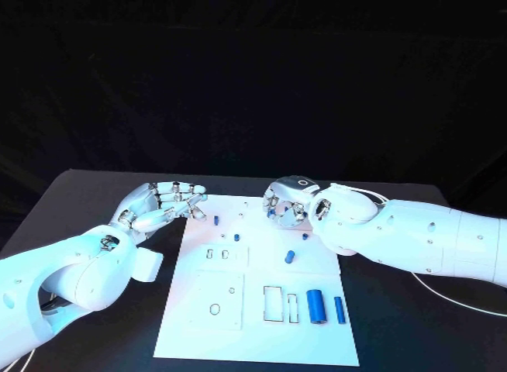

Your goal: Assemble the parts on the task board

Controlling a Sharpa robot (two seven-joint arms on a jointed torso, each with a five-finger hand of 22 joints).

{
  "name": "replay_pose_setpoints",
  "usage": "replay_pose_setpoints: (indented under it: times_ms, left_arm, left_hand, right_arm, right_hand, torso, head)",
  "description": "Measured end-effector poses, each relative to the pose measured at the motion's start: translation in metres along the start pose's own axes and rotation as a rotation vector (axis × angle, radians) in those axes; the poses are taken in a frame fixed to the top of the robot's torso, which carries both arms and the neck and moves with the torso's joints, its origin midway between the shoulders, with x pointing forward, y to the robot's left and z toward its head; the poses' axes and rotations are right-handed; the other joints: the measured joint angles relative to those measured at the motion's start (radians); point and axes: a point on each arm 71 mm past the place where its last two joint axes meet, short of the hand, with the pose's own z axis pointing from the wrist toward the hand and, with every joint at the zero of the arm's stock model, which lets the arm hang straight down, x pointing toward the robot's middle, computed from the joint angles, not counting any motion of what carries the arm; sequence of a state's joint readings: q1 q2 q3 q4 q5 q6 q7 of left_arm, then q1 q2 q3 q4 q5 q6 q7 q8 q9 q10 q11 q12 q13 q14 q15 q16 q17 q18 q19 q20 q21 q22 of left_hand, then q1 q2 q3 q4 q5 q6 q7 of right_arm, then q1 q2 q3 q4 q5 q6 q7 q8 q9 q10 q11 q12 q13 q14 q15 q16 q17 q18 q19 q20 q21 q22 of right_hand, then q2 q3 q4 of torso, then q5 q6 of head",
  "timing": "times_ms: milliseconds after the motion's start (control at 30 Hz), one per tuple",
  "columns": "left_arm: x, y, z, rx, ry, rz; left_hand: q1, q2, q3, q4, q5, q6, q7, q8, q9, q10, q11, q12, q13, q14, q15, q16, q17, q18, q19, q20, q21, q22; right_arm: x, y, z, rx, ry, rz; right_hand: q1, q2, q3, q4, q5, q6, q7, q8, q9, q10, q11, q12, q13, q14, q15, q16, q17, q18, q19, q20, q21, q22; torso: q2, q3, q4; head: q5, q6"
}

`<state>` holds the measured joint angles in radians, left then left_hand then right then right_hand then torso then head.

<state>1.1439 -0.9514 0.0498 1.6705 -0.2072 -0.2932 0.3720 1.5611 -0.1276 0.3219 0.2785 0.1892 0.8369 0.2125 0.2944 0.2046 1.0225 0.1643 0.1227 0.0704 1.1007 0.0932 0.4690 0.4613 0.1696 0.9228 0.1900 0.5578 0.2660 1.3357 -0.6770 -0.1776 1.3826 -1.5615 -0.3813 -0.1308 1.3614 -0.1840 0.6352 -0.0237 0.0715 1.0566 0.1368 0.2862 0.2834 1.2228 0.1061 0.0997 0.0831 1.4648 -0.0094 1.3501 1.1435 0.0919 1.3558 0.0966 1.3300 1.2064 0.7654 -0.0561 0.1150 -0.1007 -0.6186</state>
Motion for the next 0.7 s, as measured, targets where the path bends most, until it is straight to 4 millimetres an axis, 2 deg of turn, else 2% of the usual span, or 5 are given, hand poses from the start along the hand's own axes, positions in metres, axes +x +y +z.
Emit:
replay_pose_setpoints:
  times_ms: [300, 700]
  left_arm:
    - [0.001, 0.0, 0.0, -0.002, 0.002, -0.004]
    - [0.003, 0.001, 0.002, -0.004, 0.008, -0.009]
  left_hand:
    - [0.0, 0.0, 0.0, 0.0, 0.0, 0.0, 0.0, 0.0, 0.0, 0.0, 0.0, 0.0, 0.0, 0.0, 0.0, 0.0, 0.001, 0.0, -0.003, -0.003, 0.002, 0.001]
    - [0.0, 0.0, 0.0, 0.0, 0.0, 0.0, 0.0, 0.0, 0.001, 0.0, 0.0, 0.0, 0.0, 0.0, 0.0, 0.0, 0.001, 0.0, -0.003, -0.003, 0.002, 0.001]
  right_arm:
    - [-0.003, 0.013, 0.017, -0.001, -0.053, -0.005]
    - [-0.004, 0.016, 0.041, 0.036, -0.111, -0.025]
  right_hand:
    - [0.001, 0.001, 0.0, -0.006, -0.003, 0.0, 0.0, 0.004, 0.003, 0.0, 0.0, 0.0, 0.0, 0.0, 0.0, 0.0, -0.001, 0.0, 0.0, 0.0, 0.0, 0.0]
    - [0.004, 0.004, 0.002, -0.009, 0.01, 0.0, 0.0, 0.004, 0.007, -0.001, 0.0, 0.0, 0.0, 0.0, 0.0, 0.0, -0.001, 0.0, 0.0, 0.0, 0.0, 0.0]
  torso:
    - [0.002, -0.0012, 0.0024]
    - [0.006, -0.0013, 0.0073]
  head:
    - [0.0, 0.005]
    - [0.003, 0.008]
